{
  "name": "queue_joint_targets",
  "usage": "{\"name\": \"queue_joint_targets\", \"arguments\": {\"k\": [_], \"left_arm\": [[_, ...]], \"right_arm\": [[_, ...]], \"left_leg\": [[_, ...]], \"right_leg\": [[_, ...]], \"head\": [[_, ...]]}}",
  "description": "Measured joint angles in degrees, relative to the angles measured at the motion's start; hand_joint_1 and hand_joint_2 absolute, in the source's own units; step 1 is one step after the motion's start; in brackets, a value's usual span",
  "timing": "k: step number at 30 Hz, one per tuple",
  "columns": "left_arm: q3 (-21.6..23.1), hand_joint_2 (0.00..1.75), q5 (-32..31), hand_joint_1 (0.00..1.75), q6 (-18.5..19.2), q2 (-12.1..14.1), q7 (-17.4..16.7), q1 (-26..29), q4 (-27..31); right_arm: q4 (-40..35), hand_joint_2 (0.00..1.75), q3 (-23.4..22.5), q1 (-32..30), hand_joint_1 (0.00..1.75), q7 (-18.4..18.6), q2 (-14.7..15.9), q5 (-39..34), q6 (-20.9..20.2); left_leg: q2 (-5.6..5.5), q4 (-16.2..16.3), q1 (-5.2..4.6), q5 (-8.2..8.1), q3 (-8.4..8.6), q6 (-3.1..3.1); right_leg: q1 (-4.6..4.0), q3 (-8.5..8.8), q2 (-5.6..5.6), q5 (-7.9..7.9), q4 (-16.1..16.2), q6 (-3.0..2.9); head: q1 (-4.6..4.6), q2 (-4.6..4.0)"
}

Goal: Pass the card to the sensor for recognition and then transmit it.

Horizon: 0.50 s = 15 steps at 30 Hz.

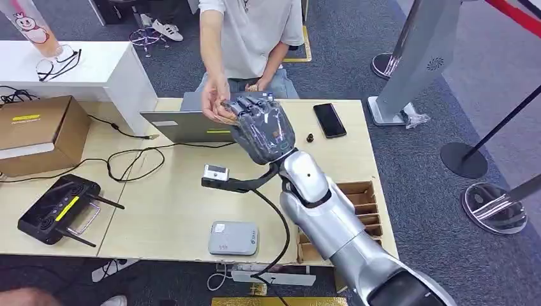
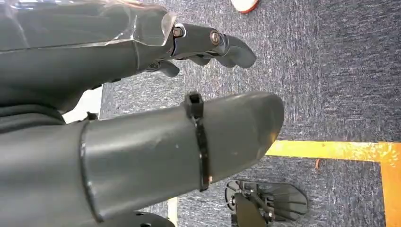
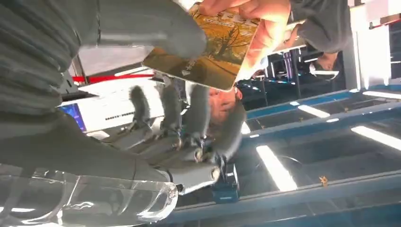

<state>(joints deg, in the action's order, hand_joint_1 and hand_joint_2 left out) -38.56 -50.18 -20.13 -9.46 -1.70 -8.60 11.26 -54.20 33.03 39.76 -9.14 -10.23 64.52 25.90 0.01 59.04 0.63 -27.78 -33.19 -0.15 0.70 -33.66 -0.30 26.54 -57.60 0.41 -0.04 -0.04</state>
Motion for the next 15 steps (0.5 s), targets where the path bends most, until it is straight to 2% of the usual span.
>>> {"name": "queue_joint_targets", "arguments": {"k": [5,9,15], "left_arm": [[0.00,0.00,0.02,0.00,0.07,0.00,0.51,0.08,0.00],[0.04,0.00,0.24,0.00,-1.37,-0.18,7.41,2.18,0.00],[0.04,0.00,0.50,0.00,-1.75,-0.46,8.04,4.07,0.00]], "right_arm": [[0.52,1.75,0.35,0.27,0.00,-0.04,-0.22,-0.04,0.15],[0.63,1.75,0.46,0.21,0.00,0.85,0.15,-0.09,1.53],[0.63,1.75,0.46,0.15,0.00,0.68,0.42,-0.07,1.53]], "left_leg": [[0.00,0.00,0.00,0.00,0.00,0.00],[0.02,0.00,-0.01,-0.01,0.01,0.00],[0.02,0.00,-0.01,-0.01,-0.02,0.00]], "right_leg": [[0.00,0.00,0.00,0.00,0.00,0.00],[0.00,-0.02,0.07,0.01,0.00,0.00],[0.00,-0.05,0.04,0.01,0.01,0.01]], "head": [[0.00,0.00],[0.02,0.00],[0.00,0.00]]}}
